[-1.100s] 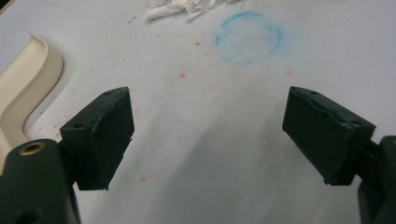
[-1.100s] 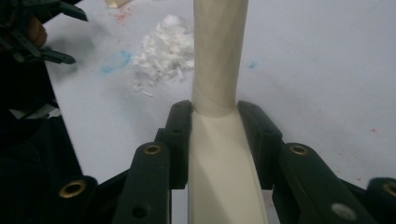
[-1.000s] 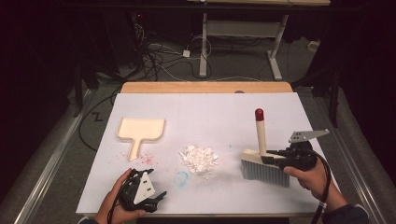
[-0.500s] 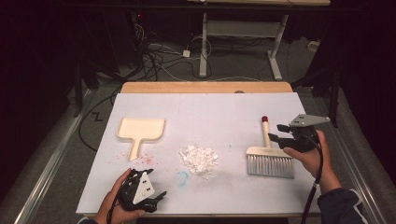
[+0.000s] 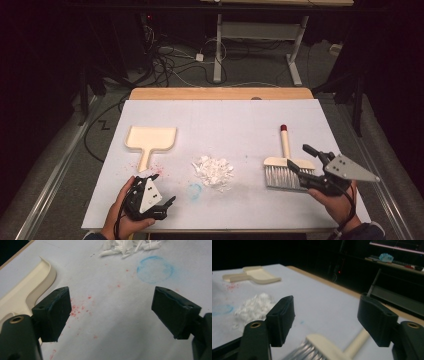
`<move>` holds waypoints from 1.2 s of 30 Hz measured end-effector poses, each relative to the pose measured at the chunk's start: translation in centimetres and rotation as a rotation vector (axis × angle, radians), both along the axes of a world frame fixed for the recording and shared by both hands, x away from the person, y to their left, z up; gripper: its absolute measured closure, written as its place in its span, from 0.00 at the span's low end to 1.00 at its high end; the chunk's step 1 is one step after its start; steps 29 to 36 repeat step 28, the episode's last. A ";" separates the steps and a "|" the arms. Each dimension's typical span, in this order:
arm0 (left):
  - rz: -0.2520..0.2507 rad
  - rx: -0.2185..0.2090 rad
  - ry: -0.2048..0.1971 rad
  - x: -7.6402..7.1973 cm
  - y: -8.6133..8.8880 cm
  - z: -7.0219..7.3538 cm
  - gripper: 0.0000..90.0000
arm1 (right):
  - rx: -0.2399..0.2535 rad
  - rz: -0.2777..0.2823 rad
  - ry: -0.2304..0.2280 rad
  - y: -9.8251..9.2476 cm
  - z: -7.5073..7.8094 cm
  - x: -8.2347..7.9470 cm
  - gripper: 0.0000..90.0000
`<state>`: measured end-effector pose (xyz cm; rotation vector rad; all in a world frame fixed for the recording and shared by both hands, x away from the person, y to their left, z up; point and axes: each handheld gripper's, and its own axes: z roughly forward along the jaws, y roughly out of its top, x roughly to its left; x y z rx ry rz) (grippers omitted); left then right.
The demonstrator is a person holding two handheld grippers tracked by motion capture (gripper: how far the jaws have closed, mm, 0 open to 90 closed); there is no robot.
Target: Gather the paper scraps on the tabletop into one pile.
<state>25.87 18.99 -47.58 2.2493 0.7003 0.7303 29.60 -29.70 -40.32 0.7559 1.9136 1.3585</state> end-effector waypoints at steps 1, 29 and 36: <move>0.005 0.003 -0.003 0.0 0.0 0.0 0.17 | -0.015 -0.006 0.008 0.0 -0.5 -0.5 0.32; 0.011 -0.007 -0.034 0.1 -0.3 0.1 0.17 | -0.190 -0.122 -0.010 0.7 -2.2 -3.9 0.23; 0.011 -0.007 -0.034 0.1 -0.3 0.1 0.17 | -0.190 -0.122 -0.010 0.7 -2.2 -3.9 0.23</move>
